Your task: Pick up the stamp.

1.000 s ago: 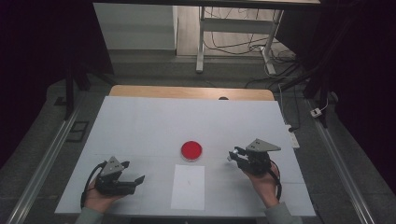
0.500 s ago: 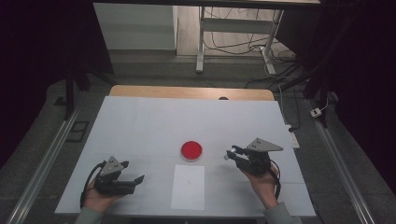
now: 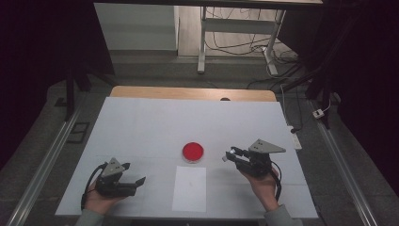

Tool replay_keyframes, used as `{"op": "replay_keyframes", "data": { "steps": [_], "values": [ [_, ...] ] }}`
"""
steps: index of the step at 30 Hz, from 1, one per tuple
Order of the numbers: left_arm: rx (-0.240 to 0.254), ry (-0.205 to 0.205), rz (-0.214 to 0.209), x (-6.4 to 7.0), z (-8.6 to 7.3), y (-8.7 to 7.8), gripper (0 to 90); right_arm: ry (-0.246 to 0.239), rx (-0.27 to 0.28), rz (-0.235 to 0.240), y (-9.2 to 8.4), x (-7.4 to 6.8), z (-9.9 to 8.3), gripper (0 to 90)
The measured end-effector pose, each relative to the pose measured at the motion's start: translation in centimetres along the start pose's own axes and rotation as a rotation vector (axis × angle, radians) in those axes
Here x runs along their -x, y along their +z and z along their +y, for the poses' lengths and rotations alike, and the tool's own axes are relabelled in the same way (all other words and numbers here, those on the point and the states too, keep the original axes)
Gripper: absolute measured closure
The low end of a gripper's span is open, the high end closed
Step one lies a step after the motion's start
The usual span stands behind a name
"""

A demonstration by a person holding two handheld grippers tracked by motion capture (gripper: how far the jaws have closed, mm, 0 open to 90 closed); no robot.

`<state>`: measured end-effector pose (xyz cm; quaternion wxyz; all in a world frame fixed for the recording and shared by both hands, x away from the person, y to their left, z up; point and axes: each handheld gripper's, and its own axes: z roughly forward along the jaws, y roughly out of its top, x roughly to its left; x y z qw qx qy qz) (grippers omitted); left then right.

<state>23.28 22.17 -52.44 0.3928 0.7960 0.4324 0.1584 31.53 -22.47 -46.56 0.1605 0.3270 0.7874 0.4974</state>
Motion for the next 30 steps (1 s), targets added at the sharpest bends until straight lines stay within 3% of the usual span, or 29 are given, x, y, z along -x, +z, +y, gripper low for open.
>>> {"op": "replay_keyframes", "data": {
  "steps": [30],
  "values": [
    [-0.003, 0.007, -0.005, 0.2, 0.0, 0.2, 17.9, -0.034, 0.015, 0.075, 1.4, -2.9, 0.6, 66.1]
  ]
}}
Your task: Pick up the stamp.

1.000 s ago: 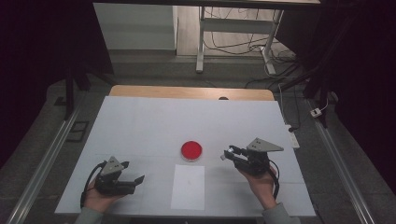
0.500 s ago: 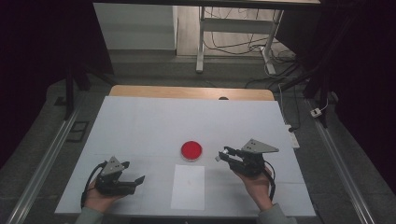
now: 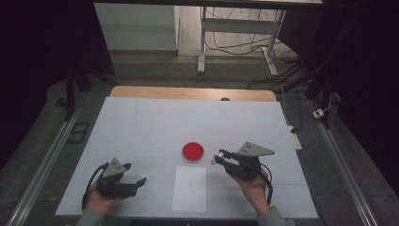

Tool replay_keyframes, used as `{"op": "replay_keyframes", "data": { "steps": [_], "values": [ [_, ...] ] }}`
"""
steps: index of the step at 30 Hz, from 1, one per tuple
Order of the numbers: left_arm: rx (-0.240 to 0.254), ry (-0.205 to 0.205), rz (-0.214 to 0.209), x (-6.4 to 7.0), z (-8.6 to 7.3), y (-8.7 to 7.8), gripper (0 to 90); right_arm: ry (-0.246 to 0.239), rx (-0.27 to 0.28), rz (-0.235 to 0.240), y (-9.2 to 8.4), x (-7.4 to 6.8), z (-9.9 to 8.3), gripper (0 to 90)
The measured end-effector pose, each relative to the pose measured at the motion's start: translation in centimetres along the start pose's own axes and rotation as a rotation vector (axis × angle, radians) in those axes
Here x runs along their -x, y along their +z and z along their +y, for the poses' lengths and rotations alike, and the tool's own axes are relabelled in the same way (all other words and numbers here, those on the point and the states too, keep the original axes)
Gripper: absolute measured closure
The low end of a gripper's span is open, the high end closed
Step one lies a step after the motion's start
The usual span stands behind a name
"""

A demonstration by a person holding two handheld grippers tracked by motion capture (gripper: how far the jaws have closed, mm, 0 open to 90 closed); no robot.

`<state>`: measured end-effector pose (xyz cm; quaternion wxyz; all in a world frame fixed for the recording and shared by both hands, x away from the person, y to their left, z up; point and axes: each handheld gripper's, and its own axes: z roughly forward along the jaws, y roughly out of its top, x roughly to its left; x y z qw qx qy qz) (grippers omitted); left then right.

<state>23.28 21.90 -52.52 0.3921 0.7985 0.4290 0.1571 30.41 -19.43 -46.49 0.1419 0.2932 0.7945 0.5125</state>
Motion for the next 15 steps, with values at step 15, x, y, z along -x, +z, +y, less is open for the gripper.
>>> {"op": "replay_keyframes", "data": {
  "steps": [15],
  "values": [
    [-0.002, 0.004, -0.001, 0.07, 0.04, 0.05, 17.9, -0.012, -0.003, 0.029, 0.76, -1.05, 0.08, 66.1]
  ]
}}
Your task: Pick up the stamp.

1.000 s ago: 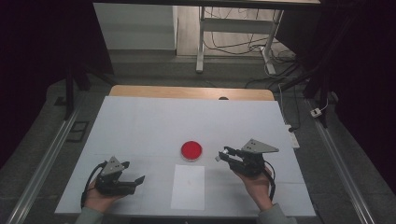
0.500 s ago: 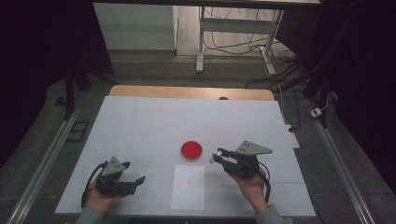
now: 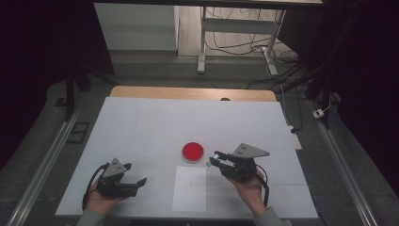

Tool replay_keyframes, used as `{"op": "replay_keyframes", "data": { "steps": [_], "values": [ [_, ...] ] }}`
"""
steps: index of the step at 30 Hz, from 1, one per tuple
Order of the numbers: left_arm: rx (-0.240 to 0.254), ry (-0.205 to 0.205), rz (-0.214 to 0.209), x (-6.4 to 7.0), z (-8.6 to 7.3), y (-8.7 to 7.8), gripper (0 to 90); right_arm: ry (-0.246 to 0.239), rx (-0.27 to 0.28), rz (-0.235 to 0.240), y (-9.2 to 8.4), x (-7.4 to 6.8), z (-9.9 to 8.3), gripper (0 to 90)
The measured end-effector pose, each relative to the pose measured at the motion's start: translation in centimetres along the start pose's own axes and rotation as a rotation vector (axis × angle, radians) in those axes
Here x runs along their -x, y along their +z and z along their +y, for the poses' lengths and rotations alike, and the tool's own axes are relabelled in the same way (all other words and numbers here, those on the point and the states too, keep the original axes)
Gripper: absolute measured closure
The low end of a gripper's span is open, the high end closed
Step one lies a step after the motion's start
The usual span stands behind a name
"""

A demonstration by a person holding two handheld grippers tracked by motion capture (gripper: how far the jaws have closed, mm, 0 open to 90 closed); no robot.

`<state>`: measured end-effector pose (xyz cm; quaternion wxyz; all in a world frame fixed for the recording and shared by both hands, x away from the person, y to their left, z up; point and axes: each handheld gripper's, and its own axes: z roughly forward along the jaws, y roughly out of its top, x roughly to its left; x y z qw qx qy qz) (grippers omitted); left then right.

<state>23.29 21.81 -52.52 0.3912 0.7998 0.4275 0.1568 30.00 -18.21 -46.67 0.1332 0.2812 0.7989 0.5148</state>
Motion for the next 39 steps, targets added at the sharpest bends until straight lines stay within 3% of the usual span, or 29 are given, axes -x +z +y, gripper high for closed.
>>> {"op": "replay_keyframes", "data": {
  "steps": [39],
  "values": [
    [0.003, 0.008, -0.005, 0.3, 0.1, 0.1, 17.9, -0.048, -0.022, 0.090, 2.8, -3.2, 0.0, 66.2]
  ]
}}
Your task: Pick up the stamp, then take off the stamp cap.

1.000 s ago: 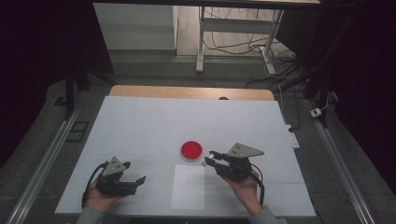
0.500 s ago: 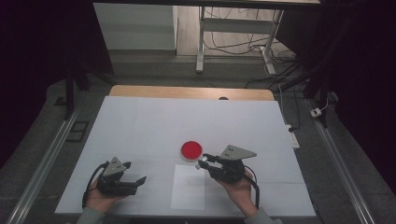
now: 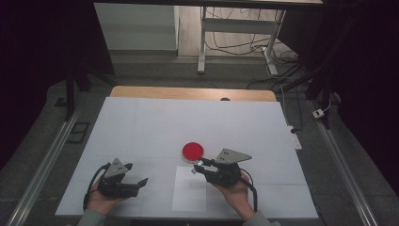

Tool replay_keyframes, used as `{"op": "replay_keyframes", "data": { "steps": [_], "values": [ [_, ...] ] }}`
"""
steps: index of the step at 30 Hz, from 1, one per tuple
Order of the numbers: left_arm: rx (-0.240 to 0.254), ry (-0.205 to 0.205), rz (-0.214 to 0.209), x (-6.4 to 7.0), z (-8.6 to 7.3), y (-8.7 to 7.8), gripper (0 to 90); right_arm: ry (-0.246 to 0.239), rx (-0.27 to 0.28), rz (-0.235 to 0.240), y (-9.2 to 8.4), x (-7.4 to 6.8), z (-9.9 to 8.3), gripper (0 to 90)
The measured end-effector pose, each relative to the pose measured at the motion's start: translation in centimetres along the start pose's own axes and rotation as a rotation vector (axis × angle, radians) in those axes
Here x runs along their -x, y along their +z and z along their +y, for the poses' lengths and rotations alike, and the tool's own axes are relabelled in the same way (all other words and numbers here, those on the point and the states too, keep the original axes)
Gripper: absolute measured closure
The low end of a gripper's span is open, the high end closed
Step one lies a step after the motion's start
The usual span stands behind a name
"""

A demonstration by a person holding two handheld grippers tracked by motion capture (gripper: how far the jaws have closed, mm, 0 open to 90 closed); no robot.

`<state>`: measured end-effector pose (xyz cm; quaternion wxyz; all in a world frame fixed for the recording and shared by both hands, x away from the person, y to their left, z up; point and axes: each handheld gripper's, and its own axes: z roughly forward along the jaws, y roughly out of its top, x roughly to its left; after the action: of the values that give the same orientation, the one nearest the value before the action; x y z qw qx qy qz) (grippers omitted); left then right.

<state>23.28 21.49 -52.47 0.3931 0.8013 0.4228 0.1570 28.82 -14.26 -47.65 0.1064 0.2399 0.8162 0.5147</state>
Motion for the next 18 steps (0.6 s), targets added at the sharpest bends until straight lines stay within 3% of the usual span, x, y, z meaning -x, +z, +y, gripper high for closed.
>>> {"op": "replay_keyframes", "data": {
  "steps": [18],
  "values": [
    [0.026, 0.008, 0.004, 0.29, 0.35, -0.20, 18.0, 0.007, 0.018, -0.006, -0.12, 0.08, 0.08, 66.2]
  ]
}}
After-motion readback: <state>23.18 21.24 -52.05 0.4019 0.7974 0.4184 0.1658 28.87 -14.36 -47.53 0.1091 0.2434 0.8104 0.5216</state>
